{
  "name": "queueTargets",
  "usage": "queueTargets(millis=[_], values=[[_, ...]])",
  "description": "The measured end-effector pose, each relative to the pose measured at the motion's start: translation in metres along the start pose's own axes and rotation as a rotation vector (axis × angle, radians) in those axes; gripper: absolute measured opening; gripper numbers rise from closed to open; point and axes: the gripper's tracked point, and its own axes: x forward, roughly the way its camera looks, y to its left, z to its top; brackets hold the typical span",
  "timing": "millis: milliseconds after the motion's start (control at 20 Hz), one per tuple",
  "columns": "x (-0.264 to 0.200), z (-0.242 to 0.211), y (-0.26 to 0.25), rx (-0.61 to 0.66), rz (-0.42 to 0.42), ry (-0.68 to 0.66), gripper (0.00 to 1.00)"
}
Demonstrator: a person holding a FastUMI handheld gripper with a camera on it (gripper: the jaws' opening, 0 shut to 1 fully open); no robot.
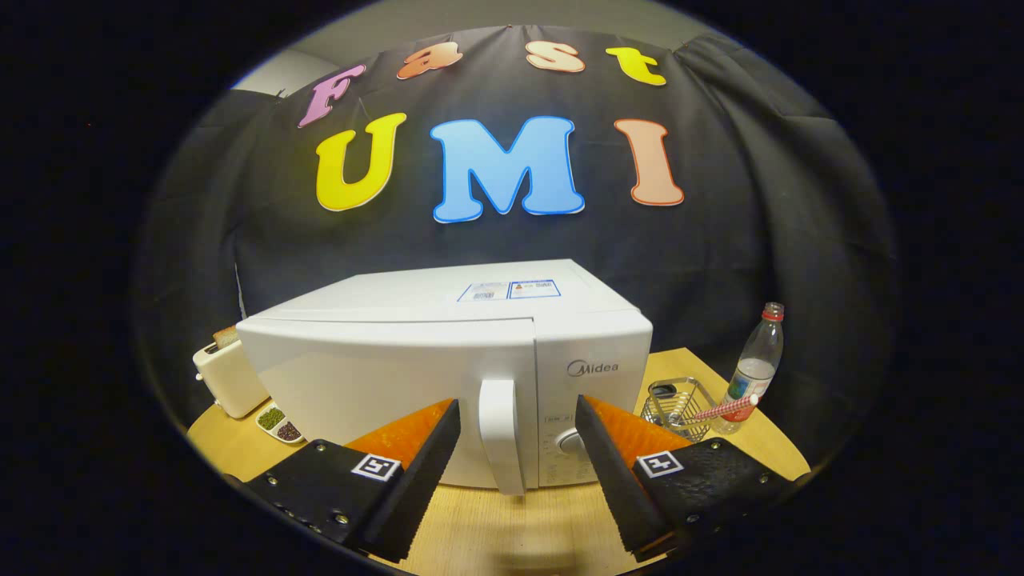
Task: Open the microwave, put the food inside, and close the microwave door.
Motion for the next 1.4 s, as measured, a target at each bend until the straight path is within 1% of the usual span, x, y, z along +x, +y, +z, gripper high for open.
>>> queueTargets(millis=[100,150,250,300,350,400,450,550,600,650,700,750,900,1050,1350,1400], values=[[0.006,-0.008,0.004,0.005,0.01,0.022,0.92],[0.008,-0.011,0.005,0.006,0.016,0.033,0.84],[0.012,-0.016,0.005,0.004,0.007,0.056,0.78],[0.012,-0.019,0.004,0.001,0.003,0.061,0.66],[0.013,-0.022,0.005,0.003,0.009,0.068,0.58],[0.014,-0.023,0.009,0.008,0.026,0.07,0.58],[0.01,-0.021,0.009,0.002,0.022,0.067,0.58],[0.013,-0.022,0.01,-0.021,0.01,0.057,0.31],[0.015,-0.022,0.011,-0.04,0.002,0.057,0.31],[0.015,-0.021,0.011,-0.05,0.005,0.054,0.24],[0.013,-0.022,0.011,-0.056,0.017,0.063,0.25],[0.015,-0.022,0.01,-0.067,0.027,0.061,0.15],[0.004,-0.025,0.012,-0.086,0.028,0.101,0.15],[-0.016,-0.03,0.017,-0.119,0.023,0.084,0.15],[-0.05,-0.043,0.03,-0.085,-0.001,0.124,0.15],[-0.057,-0.046,0.033,-0.074,0.0,0.126,0.17]])
